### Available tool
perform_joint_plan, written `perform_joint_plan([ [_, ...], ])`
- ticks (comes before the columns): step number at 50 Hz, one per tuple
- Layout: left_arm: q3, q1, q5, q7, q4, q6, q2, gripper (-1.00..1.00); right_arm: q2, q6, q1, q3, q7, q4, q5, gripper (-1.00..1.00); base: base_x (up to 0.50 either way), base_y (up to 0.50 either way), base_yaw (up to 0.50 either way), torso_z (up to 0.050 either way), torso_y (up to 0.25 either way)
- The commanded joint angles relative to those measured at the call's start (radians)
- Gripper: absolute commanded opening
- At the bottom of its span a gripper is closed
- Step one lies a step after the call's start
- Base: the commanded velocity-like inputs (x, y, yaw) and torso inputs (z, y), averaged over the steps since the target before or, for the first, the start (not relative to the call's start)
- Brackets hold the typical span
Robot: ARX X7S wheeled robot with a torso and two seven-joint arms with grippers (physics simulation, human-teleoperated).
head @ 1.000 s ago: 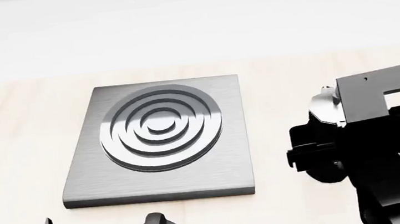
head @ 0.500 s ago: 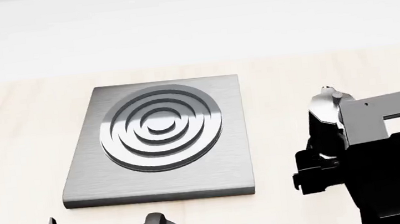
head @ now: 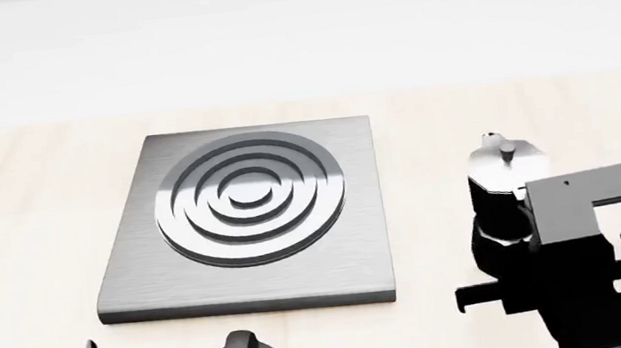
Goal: Put both moka pots on the stove.
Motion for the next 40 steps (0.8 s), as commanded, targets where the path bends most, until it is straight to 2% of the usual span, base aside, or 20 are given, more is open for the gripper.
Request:
perform_joint_plan([
  [1,0.010,-0.003,0.000,-0.001,-0.014,0.010,-0.002,1.00,0.007,-0.006,-0.013,0.008,0.004,-0.008,-0.009,-1.00,0.00,0.00,0.00,0.000,0.000],
  [12,0.010,-0.002,-0.002,-0.008,-0.011,0.011,-0.007,1.00,0.016,0.020,-0.029,0.027,0.027,-0.115,0.012,-1.00,0.00,0.00,0.00,0.000,0.000],
  [27,0.012,-0.005,-0.008,-0.009,-0.019,0.019,-0.014,1.00,0.049,0.140,-0.051,0.082,0.094,-0.464,0.089,-1.00,0.00,0.00,0.00,0.000,0.001],
  [40,0.007,-0.004,-0.021,-0.016,-0.007,0.009,-0.021,1.00,-0.002,0.103,0.010,0.025,0.059,-0.452,0.082,-1.00,0.00,0.00,0.00,0.000,0.001],
])
